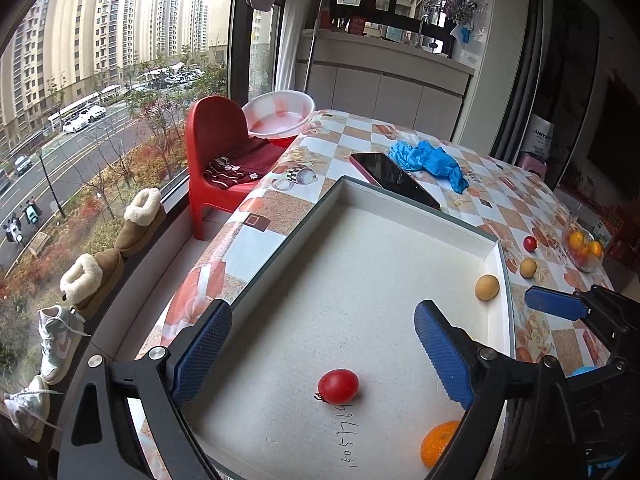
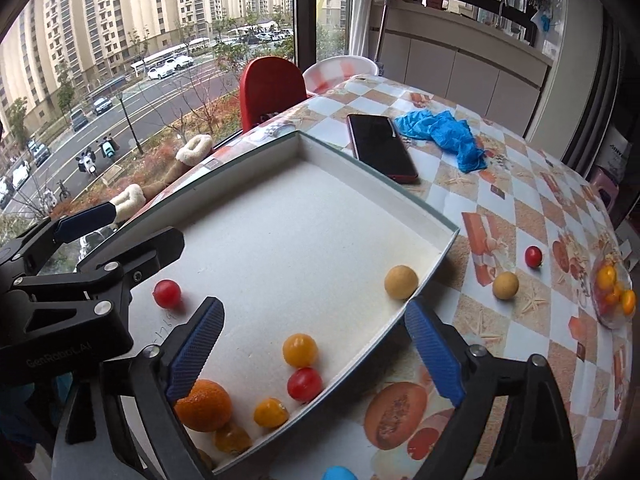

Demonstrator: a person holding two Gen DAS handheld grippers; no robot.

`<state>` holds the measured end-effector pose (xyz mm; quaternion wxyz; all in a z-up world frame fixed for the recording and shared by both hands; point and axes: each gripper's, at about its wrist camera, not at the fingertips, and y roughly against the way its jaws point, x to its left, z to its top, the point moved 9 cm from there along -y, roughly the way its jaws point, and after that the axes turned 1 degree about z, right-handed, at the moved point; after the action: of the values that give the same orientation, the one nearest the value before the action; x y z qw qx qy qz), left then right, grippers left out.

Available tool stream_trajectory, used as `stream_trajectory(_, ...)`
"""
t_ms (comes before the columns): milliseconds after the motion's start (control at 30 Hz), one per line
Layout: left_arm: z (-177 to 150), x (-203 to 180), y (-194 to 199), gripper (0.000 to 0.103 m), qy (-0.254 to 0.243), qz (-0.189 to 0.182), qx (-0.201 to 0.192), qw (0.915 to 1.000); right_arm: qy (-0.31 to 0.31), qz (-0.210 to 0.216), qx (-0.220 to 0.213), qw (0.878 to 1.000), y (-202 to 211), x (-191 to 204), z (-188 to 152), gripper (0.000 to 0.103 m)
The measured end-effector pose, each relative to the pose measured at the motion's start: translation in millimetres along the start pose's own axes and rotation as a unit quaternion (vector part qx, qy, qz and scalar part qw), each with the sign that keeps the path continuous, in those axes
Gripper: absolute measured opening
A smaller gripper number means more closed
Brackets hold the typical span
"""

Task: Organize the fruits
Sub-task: 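Withdraw both open tools from the tray back over the tablecloth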

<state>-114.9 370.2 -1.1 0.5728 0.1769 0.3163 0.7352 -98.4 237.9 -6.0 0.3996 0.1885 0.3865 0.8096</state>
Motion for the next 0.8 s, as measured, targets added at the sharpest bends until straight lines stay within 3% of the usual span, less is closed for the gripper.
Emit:
stream_trajectory(233,9,-2,-7,0.094,-0.019,0.007,-0.006,0.9998,-0.079,-0.036,-0.022,0.996,20,-63,-6,0.103)
stream_trajectory(367,6,-14,-14,0.094,-0.055,0.003,0.001,0.9985,-0.116,-0.111,-0.004,0.987,20,-104,-25,0.103)
stream_trajectory(433,1,-20,-21,0.094,-0.078,0.009,0.012,0.9968,-0.127,-0.128,0.020,0.983,13,-115,-36,0.103)
stream_trajectory(567,-14,-25,-31,0.094,-0.104,0.027,0.041,0.9934,-0.122,-0.115,0.070,0.983,-12,-112,-56,0.103)
stream_trajectory(800,-21,-20,-32,0.094,-0.115,0.056,0.052,0.9905,-0.092,-0.077,0.081,0.989,-32,-78,-56,0.103)
